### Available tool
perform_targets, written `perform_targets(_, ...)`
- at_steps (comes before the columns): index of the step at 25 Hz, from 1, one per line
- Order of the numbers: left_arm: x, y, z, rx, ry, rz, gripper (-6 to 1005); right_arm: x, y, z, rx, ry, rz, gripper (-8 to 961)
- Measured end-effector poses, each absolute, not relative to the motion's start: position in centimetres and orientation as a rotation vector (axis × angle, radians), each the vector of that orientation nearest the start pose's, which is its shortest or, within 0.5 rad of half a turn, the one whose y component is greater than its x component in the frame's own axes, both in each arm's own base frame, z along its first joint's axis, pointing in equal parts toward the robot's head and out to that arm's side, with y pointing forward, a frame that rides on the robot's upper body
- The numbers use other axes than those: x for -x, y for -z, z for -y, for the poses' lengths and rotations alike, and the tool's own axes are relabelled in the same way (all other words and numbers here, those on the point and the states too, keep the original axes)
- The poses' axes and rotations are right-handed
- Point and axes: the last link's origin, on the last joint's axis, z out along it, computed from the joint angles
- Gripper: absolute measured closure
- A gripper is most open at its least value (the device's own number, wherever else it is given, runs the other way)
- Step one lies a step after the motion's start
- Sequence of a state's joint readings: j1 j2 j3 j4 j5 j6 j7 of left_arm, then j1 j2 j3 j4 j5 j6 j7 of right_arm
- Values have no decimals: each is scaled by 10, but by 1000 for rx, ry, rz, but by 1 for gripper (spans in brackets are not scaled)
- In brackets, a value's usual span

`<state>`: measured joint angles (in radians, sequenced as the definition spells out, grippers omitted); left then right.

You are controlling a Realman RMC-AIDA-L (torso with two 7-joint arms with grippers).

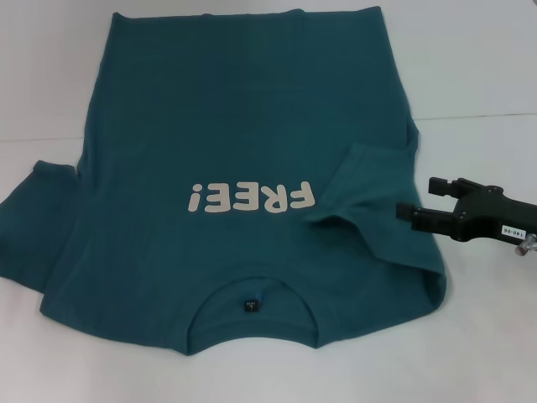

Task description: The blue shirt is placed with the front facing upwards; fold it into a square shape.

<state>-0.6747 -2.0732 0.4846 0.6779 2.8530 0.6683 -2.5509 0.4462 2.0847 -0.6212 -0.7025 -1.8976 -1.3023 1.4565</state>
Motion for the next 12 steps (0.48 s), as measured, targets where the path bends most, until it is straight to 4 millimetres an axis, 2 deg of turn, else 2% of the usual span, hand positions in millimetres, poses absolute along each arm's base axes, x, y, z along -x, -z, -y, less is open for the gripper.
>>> perform_targets(12,367,-60,-409,1548,93,1480,262,-308,-30,-345,2313,-660,-844,8)
